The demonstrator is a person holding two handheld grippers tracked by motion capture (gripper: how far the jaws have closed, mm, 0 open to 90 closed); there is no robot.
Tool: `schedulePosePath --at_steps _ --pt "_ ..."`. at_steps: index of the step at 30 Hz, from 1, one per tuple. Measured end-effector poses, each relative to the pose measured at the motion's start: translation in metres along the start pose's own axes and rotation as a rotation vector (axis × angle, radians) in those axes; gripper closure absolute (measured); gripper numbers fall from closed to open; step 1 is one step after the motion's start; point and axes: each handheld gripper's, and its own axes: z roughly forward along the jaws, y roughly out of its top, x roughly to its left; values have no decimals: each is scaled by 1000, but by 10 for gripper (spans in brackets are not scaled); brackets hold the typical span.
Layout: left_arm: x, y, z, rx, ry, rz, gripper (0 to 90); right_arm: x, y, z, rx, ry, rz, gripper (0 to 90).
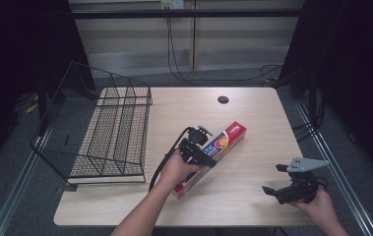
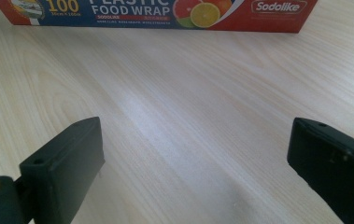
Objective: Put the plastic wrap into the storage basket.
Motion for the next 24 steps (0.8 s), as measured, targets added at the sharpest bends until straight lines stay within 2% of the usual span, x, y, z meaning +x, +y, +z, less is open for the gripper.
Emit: schedulePosePath --at_steps 6,11,13,24 --pt "2 2 6 20 -3 -12 157 1 0 0 -1 -3 5 36" --pt "4 4 10 47 -2 -6 166 2 2 0 -8 -3 8 37" --pt "4 4 11 30 -7 -34 173 2 2 -1 -8 -3 8 38" --pt "3 18 14 44 4 -31 233 1 4 1 -11 -2 4 37"
